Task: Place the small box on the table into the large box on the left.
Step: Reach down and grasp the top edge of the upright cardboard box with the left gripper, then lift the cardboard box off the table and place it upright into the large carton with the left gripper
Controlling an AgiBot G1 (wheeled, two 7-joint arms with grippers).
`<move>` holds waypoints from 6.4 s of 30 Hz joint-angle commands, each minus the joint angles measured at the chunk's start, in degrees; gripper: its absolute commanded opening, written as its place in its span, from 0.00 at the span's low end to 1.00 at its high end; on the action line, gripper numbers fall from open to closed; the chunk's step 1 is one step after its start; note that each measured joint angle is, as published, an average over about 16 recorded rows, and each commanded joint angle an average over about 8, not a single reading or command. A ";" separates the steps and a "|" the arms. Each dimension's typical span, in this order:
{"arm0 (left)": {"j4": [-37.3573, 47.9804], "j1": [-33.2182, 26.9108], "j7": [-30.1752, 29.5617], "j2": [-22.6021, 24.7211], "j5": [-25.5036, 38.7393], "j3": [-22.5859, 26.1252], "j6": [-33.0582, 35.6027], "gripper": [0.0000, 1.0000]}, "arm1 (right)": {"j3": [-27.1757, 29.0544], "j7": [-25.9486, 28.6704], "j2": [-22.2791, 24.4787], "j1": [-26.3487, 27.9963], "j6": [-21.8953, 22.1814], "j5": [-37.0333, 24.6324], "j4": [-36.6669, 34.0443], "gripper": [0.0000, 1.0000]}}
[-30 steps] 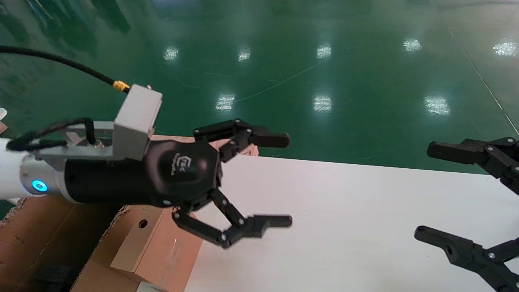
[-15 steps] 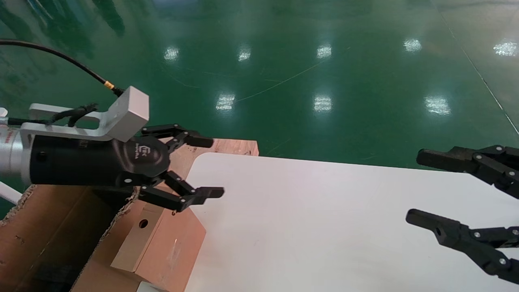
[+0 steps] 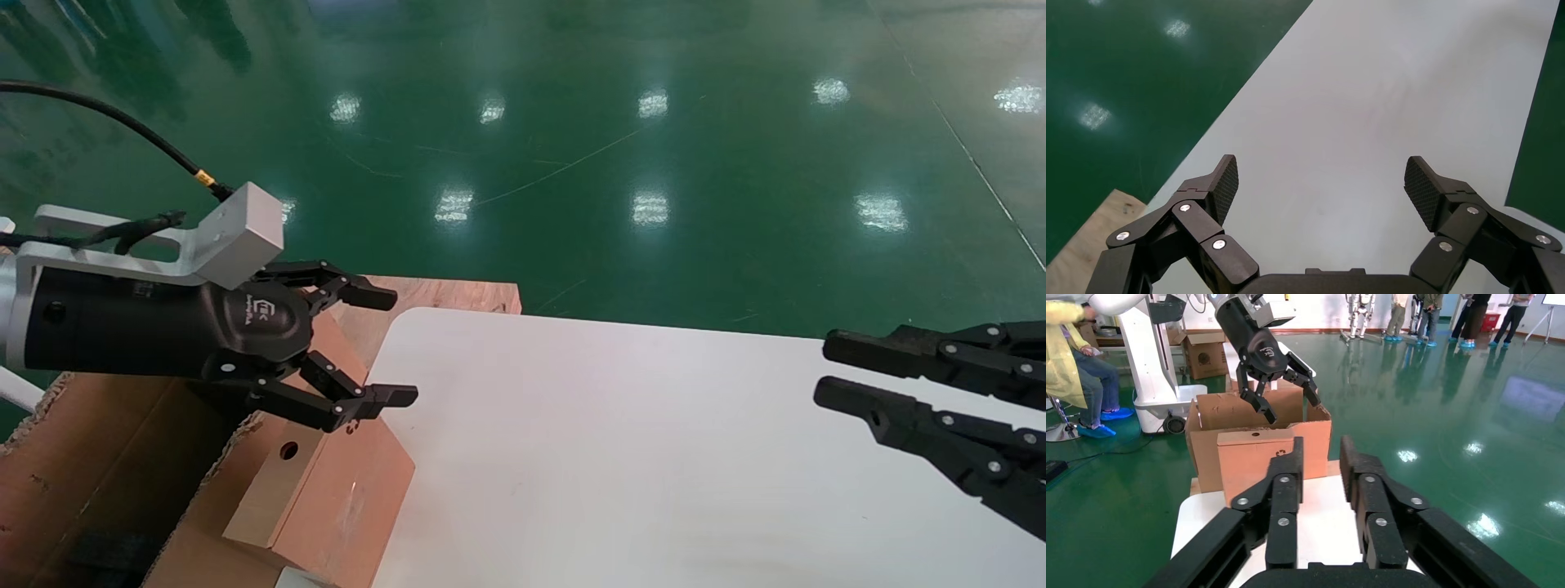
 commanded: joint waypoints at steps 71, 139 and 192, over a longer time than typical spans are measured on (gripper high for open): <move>11.45 -41.84 -48.15 17.59 17.05 63.58 4.17 1.00 | -0.01 -0.01 0.01 -0.01 0.02 0.01 -0.03 0.00; 17.48 -47.00 -45.11 23.03 8.53 80.99 0.46 0.93 | -0.01 -0.04 0.03 -0.06 0.09 0.05 -0.08 1.00; 17.47 -46.94 -45.04 22.90 8.35 80.88 0.61 0.00 | -0.01 -0.04 0.03 -0.05 0.08 0.04 -0.08 1.00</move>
